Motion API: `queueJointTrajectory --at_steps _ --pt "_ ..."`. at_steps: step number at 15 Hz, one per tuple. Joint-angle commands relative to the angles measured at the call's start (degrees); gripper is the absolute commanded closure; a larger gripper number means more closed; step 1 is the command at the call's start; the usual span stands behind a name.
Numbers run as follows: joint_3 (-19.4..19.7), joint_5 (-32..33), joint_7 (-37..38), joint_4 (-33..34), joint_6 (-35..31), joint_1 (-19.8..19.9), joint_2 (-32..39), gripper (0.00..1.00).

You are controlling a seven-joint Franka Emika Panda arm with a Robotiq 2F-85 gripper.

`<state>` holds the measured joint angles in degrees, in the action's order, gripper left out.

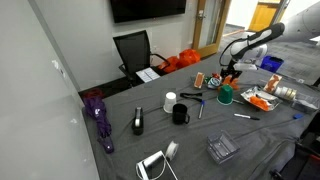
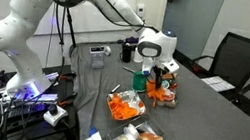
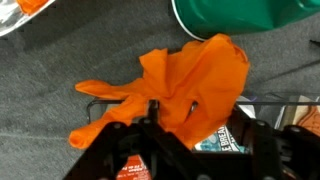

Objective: Remove the brown object from the silver tray and put it in the left compartment of the clear case on the left

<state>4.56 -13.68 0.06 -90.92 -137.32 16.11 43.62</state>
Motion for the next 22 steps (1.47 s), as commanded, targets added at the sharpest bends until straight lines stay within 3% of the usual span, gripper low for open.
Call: queueJointTrajectory --at_steps 1,6,7,16,22 --pt "1.4 2.2 1.1 -1.3 -0.2 -1.1 -0.6 0.62" --pt "1.7 4.4 -1.0 -2.1 0.2 -0.8 -1.4 0.97" --pt "1.7 5.1 -1.9 -2.6 1.0 -0.5 -1.9 0.99" --pt "-0.8 4.4 -24.9 -14.5 1.1 7.5 -14.4 1.00" --pt "0.7 6.0 -35.6 -20.8 2.7 9.4 -20.0 1.00"
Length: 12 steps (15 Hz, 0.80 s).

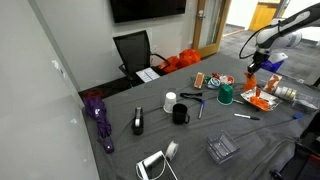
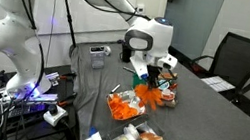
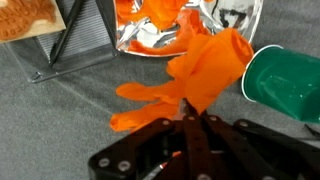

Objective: Remove the brown object from the silver tray and put it in the left compartment of the clear case on the left

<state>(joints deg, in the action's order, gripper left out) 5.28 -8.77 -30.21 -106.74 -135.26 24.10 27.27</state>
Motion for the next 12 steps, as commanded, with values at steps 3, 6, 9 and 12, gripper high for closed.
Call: queueJointTrajectory --at_steps 3,6,9,12 --pt "1.5 3.3 -11.2 -7.4 2.5 1.6 -4.4 1.00" --pt "3.5 7.6 -13.5 -9.3 3.2 0.7 -3.9 1.00" --pt "4.4 11.3 -12.8 -11.0 3.4 -0.2 -3.0 1.00" --pt "3.4 10.4 -12.8 -12.4 1.7 -0.1 -2.0 1.00"
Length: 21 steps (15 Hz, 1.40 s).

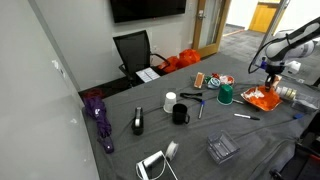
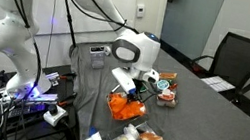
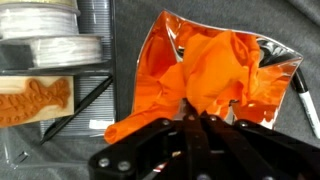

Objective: Remove the brown object from the silver tray and put it in the left compartment of the clear case on the left

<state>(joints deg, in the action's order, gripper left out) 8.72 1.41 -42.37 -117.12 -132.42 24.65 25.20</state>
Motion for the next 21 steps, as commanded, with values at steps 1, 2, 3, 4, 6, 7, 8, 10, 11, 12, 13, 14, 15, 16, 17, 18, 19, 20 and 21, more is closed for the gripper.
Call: queueJointTrajectory --at_steps 1,2,3,4,6,7,8,10,11,12,13,14,15,16,17,18,19,20,21 --pt "-0.5 -0.4 -1.0 -2.4 -2.2 -0.6 0.4 1.00" --pt "-0.3 0.4 -0.7 -2.6 -3.1 -1.1 0.8 1.00" --pt "0.0 1.6 0.0 -3.1 -4.7 -1.6 1.0 0.73" --pt "0.2 2.3 0.0 -3.5 -5.9 -1.9 0.9 0.72" --pt "0.7 4.3 0.0 -5.4 -8.9 -2.4 -0.5 0.60" --pt "0.7 5.2 -0.2 -6.8 -10.9 -2.5 -1.7 0.54" --pt "0.8 5.9 -0.4 -7.9 -12.4 -2.6 -2.5 0.45" --pt "0.4 6.1 -0.5 -9.9 -13.7 -2.5 -4.6 0.32" --pt "0.0 5.5 -1.1 -10.8 -14.0 -2.2 -5.8 0.26" --pt "-0.4 4.7 -2.1 -11.7 -14.1 -1.8 -6.8 0.18" --pt "-0.8 3.9 -3.0 -12.4 -13.9 -1.5 -7.9 0.12" --pt "-1.0 3.1 -4.0 -13.2 -13.7 -1.3 -9.2 0.04" --pt "-1.1 2.2 -5.0 -13.9 -13.6 -1.2 -10.4 0.01" --pt "-1.0 1.4 -6.0 -14.6 -13.5 -1.3 -11.5 0.00" --pt "-0.9 0.3 -7.3 -15.4 -13.4 -1.2 -12.8 0.00" --pt "-0.8 -0.9 -8.6 -16.0 -13.2 -1.3 -13.9 0.00" --pt "-0.6 -2.0 -9.8 -16.6 -13.0 -1.4 -15.0 0.00" --pt "-0.4 -3.3 -11.2 -17.2 -12.9 -1.5 -15.9 0.00" --pt "0.0 -4.1 -11.9 -17.6 -12.5 -1.8 -16.7 0.00"
